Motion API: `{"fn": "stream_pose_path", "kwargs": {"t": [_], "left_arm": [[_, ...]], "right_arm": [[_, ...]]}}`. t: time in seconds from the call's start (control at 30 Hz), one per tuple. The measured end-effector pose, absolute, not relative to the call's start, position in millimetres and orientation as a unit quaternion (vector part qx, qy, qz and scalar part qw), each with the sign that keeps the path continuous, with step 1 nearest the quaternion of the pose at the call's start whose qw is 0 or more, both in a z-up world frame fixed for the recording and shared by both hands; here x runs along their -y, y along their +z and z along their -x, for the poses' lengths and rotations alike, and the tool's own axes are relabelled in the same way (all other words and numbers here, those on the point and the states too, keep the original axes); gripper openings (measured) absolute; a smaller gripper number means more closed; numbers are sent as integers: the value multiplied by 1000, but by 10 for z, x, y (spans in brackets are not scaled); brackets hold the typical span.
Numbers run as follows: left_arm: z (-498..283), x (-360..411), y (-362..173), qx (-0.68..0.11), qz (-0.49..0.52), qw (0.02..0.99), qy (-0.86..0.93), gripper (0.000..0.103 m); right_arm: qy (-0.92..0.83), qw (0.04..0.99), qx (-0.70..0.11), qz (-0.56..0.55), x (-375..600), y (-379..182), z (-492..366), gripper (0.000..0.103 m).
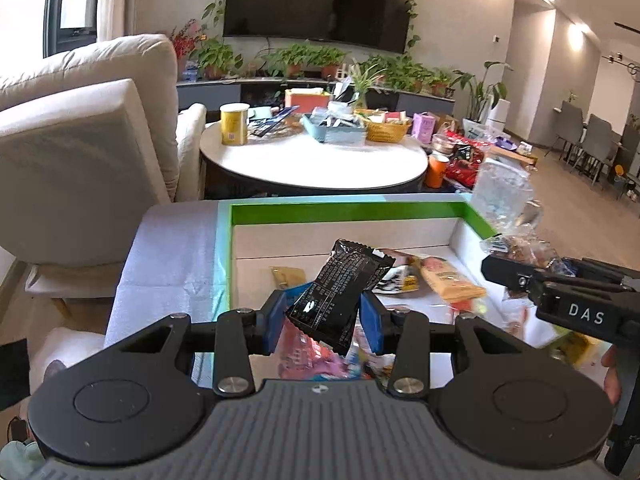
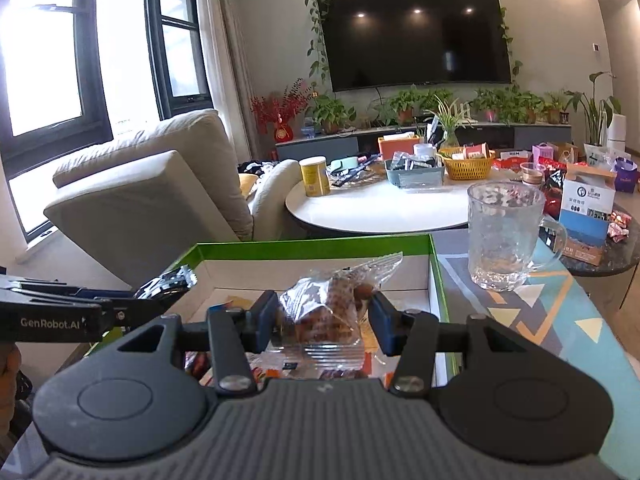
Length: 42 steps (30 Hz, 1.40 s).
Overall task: Organize snacks
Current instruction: 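Open the left tool over the box while the right tool releases the clear bag, then grasp the red candy packet with left tool while right grasps the labelled dark-snack bag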
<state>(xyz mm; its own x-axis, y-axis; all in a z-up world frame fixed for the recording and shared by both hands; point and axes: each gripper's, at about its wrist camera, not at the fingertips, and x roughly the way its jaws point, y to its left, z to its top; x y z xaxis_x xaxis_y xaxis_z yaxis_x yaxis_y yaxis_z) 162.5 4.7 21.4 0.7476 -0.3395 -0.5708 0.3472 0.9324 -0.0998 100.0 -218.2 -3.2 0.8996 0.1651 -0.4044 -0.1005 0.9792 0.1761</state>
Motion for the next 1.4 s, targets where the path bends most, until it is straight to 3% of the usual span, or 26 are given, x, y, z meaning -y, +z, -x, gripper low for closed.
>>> {"fn": "stream_pose_path", "kwargs": {"t": [0.47, 0.7, 0.83, 1.07, 1.4], "left_arm": [[-1817, 5, -55, -342, -27, 922, -178, 40], [-1520, -147, 90, -313, -30, 936, -158, 42], [-1259, -390, 205, -284, -16, 949, -136, 54], [-1103, -686, 36, -299, 2, 949, -105, 64], [-982, -756, -57, -316, 17, 944, -91, 64]], "right_arm": [[43, 967, -241, -72, 2168, -245, -1090, 44], [46, 970, -236, -28, 2074, -295, -905, 45], [39, 974, -223, -33, 2124, -301, -750, 45], [49, 975, -212, -47, 2130, -207, -522, 45], [83, 973, -215, -30, 1925, -180, -160, 45]]}}
